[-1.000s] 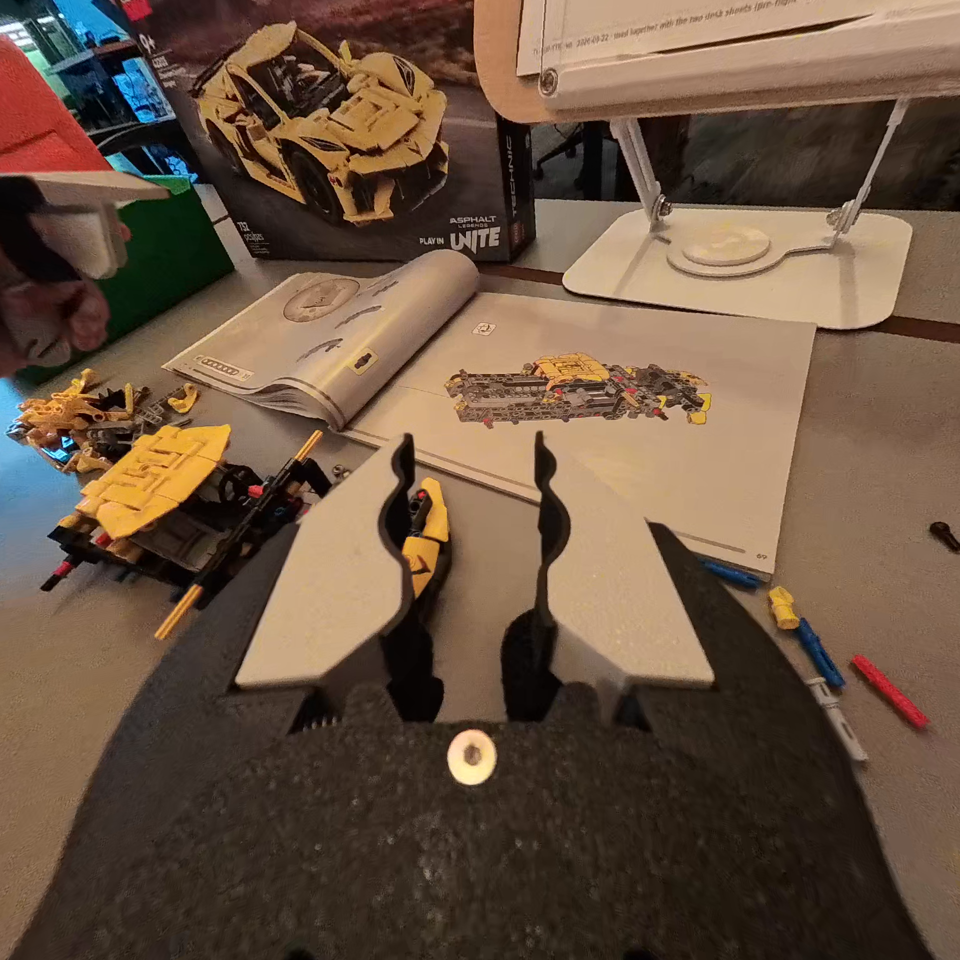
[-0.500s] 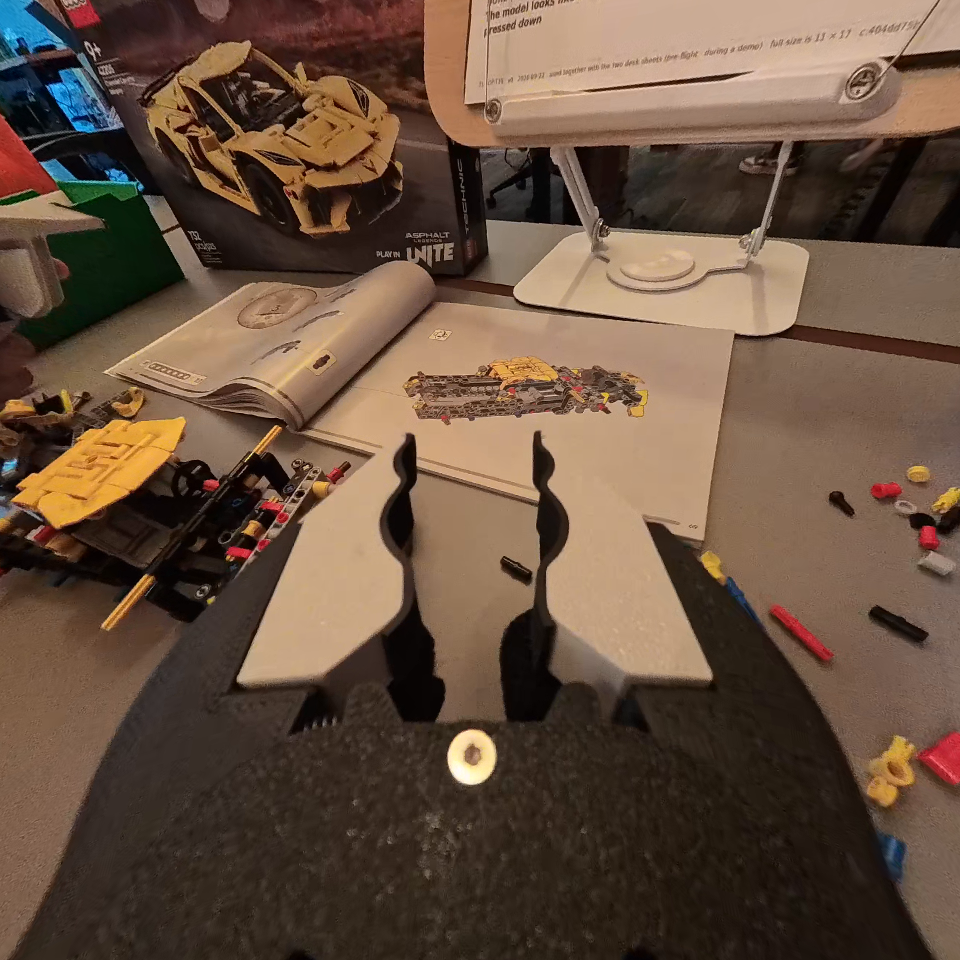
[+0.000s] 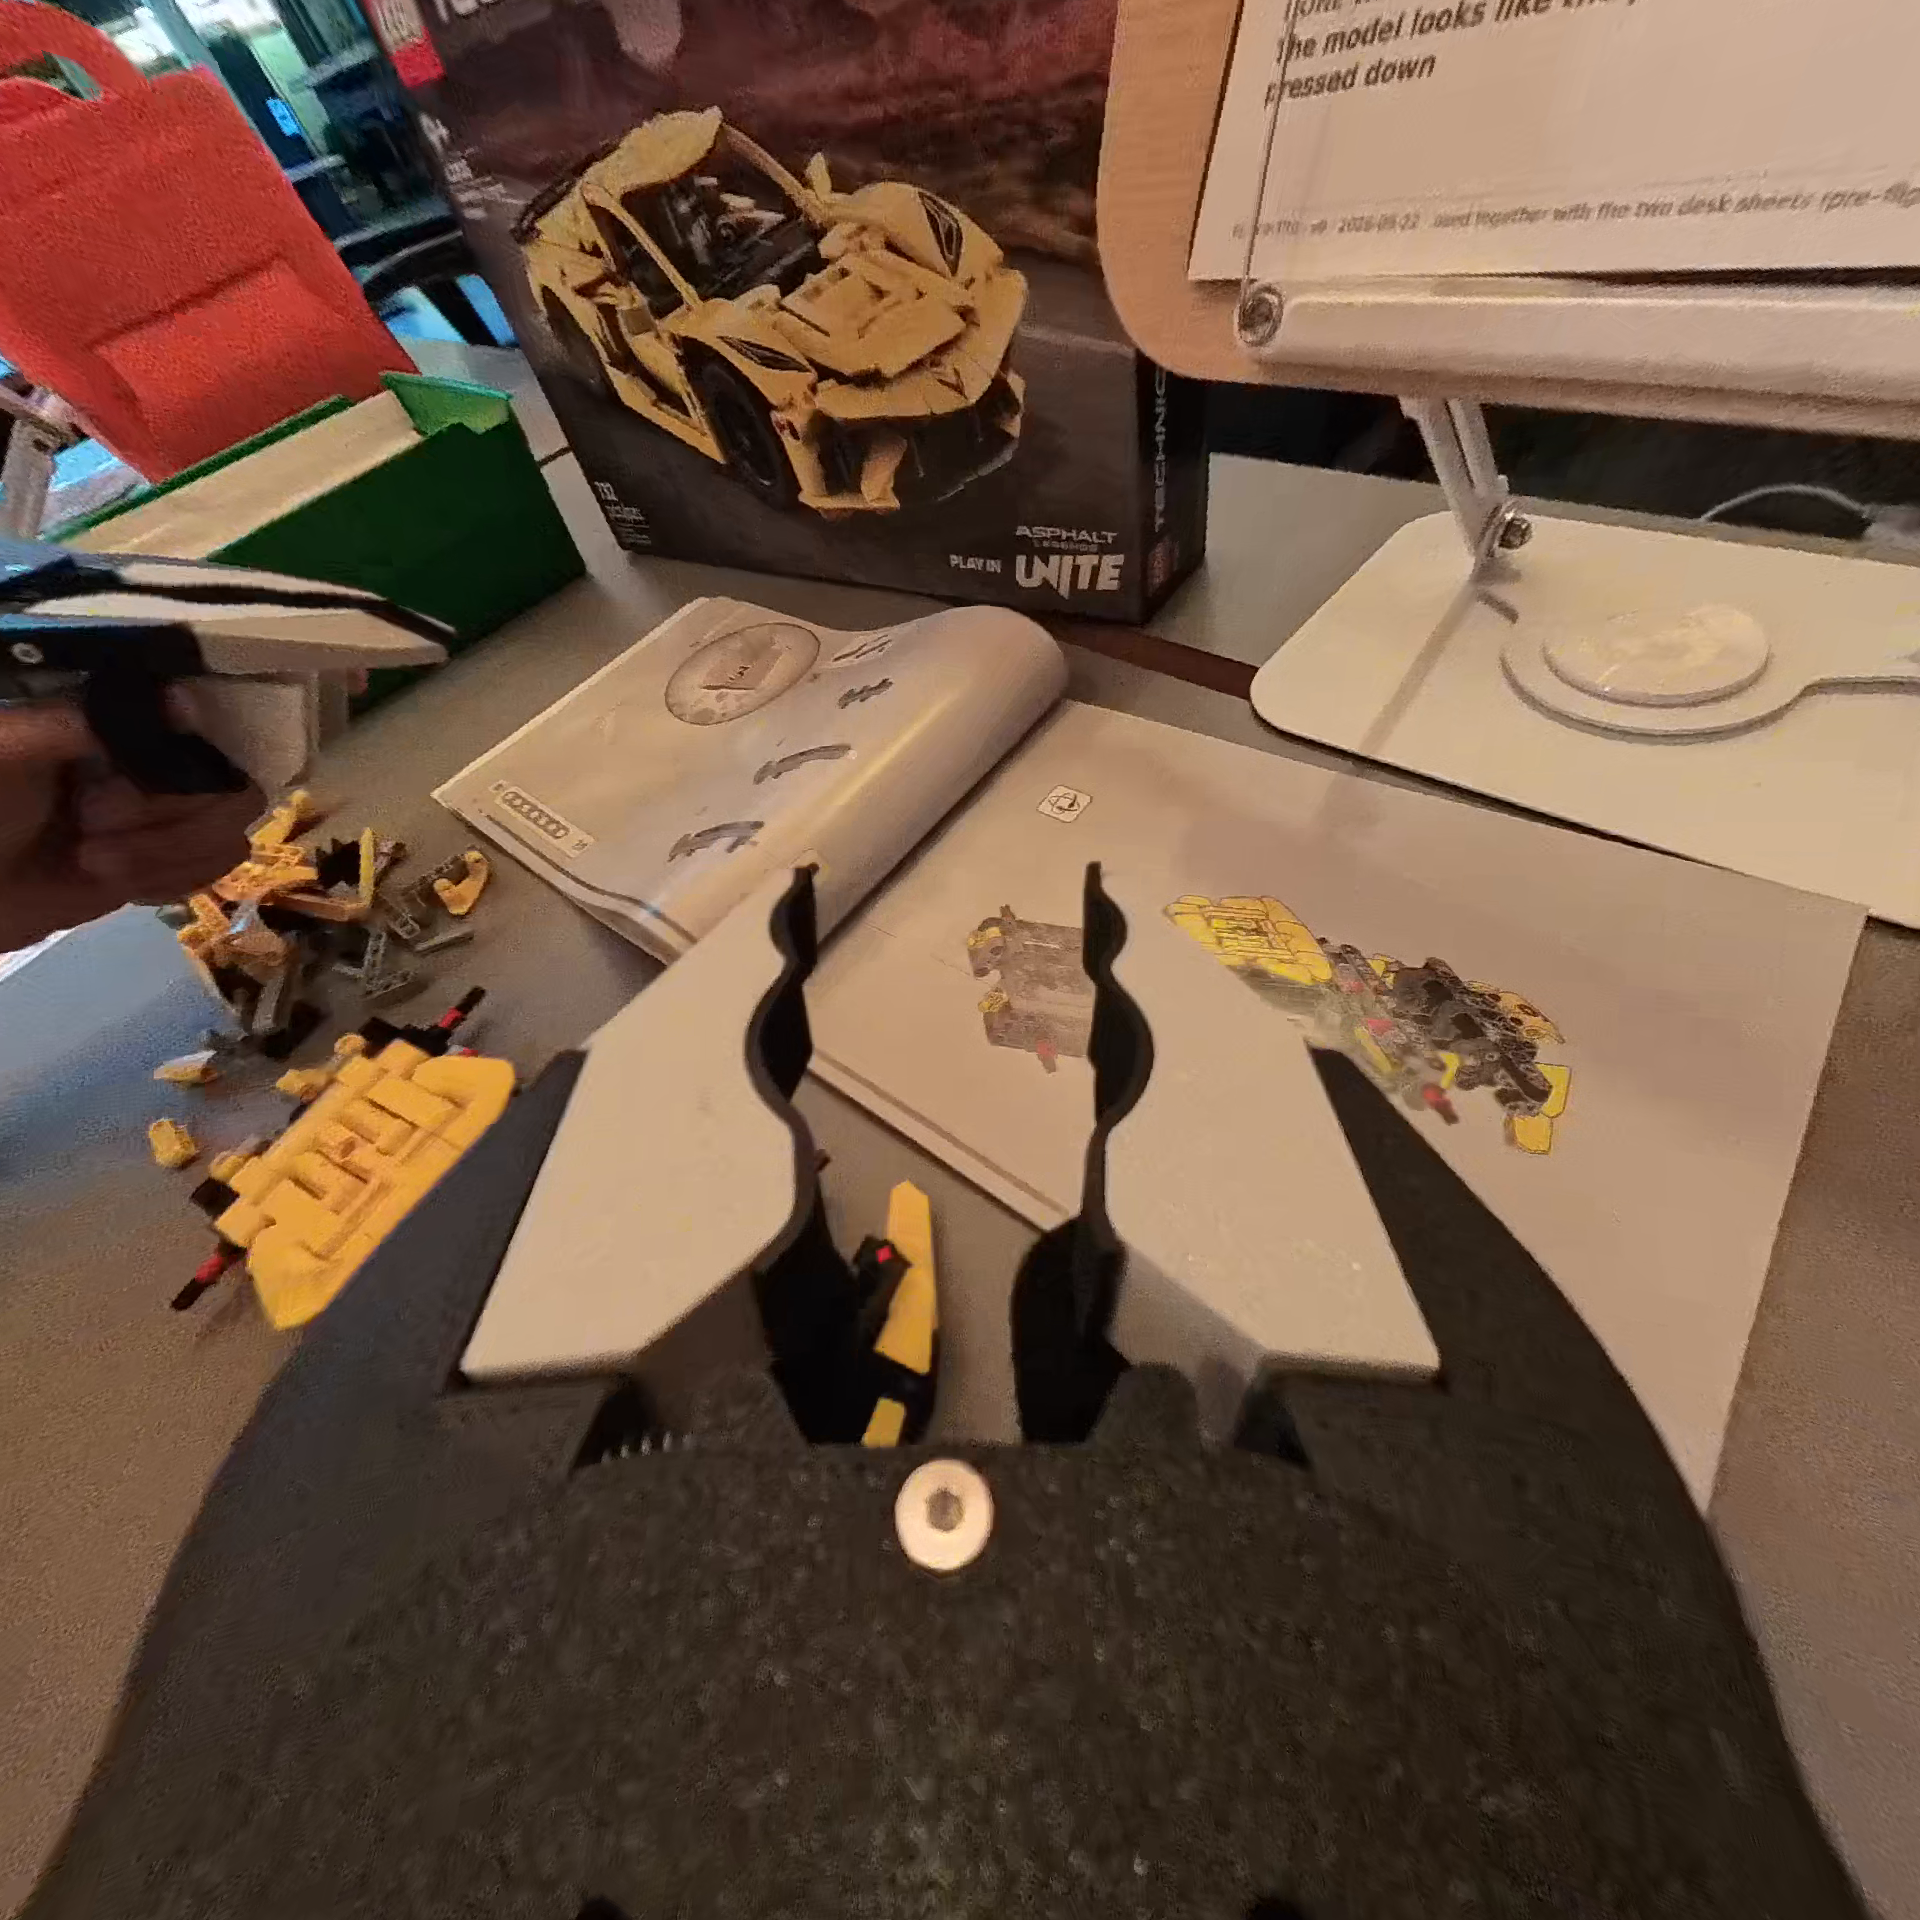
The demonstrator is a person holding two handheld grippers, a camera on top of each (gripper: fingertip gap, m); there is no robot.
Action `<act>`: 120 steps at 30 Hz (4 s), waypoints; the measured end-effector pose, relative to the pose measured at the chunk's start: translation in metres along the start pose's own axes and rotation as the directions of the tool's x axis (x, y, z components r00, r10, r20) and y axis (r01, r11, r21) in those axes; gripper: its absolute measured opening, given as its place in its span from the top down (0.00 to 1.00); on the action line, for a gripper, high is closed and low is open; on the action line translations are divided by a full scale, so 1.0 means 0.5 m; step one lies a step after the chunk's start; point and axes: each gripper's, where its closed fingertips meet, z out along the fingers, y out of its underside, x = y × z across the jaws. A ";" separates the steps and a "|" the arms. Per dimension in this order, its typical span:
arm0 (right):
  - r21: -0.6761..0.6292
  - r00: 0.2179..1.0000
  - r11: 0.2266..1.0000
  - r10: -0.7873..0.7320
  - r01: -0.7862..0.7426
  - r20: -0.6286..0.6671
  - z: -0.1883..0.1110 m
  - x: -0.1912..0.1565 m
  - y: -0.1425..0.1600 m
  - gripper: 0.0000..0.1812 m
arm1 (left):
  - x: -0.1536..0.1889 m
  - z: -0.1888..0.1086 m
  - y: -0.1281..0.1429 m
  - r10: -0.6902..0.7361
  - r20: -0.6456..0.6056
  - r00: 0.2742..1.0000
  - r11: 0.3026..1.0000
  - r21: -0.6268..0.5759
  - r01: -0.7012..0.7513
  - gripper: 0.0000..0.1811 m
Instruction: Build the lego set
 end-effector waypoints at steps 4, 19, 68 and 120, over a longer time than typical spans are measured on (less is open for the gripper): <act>0.071 0.994 0.993 0.095 -0.098 0.051 -0.010 -0.003 -0.010 0.77 | -0.014 0.002 0.009 0.002 0.034 0.999 1.000 -0.020 -0.002 0.90; -0.074 1.000 0.997 0.002 -0.004 -0.029 0.000 0.022 0.046 0.77 | -0.005 0.001 0.044 -0.049 0.032 0.998 0.990 -0.128 0.053 0.89; -0.089 1.000 0.996 -0.014 0.012 -0.023 0.007 0.009 0.048 0.77 | 0.079 -0.097 0.260 0.408 -0.658 0.633 0.493 -0.425 -0.759 0.87; -0.076 0.998 0.996 -0.054 0.055 0.013 0.010 -0.019 0.039 0.79 | 0.517 -0.083 0.321 0.137 -0.436 0.889 0.800 -0.481 -0.359 0.81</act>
